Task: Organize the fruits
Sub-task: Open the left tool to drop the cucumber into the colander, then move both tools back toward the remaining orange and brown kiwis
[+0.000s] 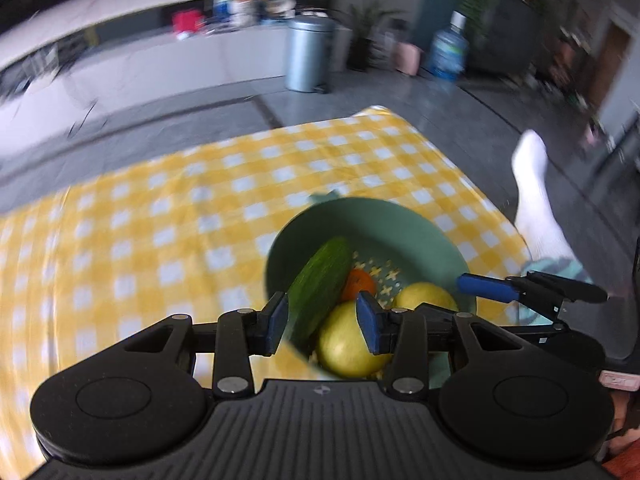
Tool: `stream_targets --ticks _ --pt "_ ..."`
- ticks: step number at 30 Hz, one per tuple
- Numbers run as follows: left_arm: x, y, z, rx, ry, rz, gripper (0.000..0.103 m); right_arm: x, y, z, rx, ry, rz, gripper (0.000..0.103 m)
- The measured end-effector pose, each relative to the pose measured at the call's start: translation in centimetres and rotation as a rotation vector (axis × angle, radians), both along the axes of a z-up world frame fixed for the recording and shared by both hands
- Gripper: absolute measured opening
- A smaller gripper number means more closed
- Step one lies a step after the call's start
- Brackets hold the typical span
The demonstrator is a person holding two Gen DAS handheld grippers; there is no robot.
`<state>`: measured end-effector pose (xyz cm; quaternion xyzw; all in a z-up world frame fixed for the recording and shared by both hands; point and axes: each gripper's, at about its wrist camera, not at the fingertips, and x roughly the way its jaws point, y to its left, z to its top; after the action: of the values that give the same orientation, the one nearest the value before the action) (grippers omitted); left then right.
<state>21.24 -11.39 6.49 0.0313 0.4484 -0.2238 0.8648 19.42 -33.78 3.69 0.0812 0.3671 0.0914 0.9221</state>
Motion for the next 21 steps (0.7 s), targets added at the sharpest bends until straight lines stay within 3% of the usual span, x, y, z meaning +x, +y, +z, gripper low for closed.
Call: stream_targets --ticks 8,15,21 --pt "-3.6 4.8 -1.2 -0.08 0.021 0.167 0.051 -0.1 2.0 -1.3 -0.199 0.029 0.079 0.06" --pt "-6.4 7.1 -2.7 -0.118 0.044 0.236 0.053 0.0 0.2 -0.4 -0.182 -0.039 -0.038 0.057" --pt "-7.1 8.0 -3.7 -0.149 0.076 0.244 0.053 1.4 0.0 -0.9 -0.146 -0.037 -0.073 0.053"
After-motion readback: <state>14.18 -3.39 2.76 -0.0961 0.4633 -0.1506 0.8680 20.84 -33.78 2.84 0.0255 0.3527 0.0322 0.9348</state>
